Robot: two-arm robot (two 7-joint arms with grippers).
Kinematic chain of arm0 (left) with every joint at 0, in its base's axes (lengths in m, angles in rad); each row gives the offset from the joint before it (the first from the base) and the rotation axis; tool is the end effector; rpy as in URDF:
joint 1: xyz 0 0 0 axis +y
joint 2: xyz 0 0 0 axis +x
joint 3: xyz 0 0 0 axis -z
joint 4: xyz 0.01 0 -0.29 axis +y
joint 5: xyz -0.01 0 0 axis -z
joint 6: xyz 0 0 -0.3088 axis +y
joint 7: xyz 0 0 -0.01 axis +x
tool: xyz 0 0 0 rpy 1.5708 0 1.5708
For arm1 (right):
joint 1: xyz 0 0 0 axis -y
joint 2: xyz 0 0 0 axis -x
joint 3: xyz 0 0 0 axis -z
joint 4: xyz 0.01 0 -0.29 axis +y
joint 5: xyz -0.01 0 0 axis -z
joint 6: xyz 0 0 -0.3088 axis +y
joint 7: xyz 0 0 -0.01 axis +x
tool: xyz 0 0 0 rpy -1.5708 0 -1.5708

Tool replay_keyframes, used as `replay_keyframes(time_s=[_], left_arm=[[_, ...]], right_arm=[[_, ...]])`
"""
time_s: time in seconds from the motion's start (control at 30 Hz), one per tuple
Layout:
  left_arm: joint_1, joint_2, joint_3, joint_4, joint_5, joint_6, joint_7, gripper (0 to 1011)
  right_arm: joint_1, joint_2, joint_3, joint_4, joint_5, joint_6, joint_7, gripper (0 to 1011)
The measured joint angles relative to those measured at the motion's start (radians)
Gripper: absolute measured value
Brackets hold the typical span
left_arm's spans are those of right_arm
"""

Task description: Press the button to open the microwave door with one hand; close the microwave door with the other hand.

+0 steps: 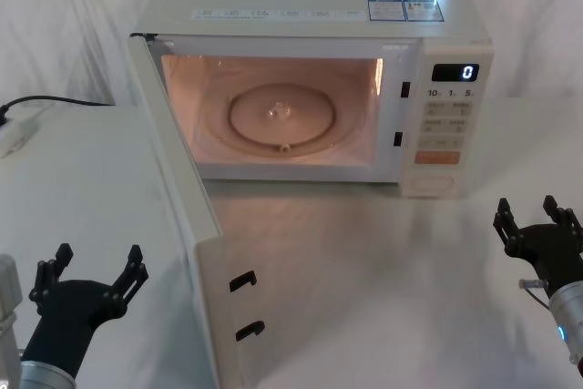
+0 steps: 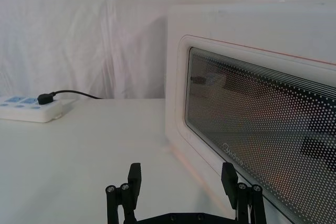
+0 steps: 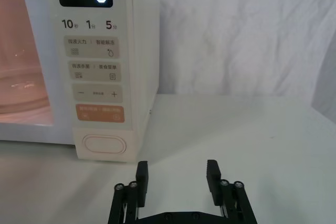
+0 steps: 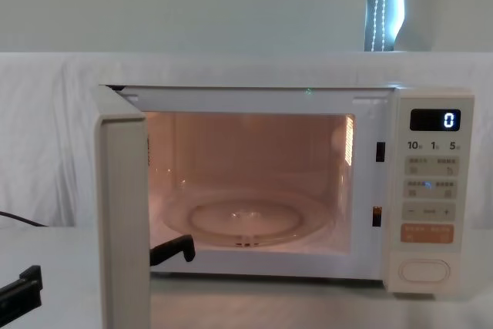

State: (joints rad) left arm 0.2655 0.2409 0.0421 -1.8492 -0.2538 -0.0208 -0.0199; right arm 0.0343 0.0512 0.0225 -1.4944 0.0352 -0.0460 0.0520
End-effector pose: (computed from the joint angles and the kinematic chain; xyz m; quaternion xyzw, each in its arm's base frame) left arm 0.2529 0.0375 -0.2853 -0.0174 0.0064 0.6616 0.7496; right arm 0.3379 -0.0239 -0.3116 -0.0038 -0.0070 -0.6977 0.7163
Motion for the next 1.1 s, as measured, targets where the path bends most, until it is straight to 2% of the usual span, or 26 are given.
replay_keyframes(time_s=[0.3,0.37,1.1], left_arm=[[0.0,0.0,0.0,0.0,0.0,0.0,0.0,1001],[0.0,0.0,0.0,0.0,0.0,0.0,0.0,1001],[0.0,0.0,0.0,0.0,0.0,0.0,0.0,1001]], right_arm=[[0.0,-0.002,0.002,0.002,-0.002,0.001,-0.002,962],[0.0,-0.001,0.002,0.002,-0.002,0.001,-0.002,993],[0.0,-0.001,0.0,0.001,-0.004,0.001,-0.002,1002]])
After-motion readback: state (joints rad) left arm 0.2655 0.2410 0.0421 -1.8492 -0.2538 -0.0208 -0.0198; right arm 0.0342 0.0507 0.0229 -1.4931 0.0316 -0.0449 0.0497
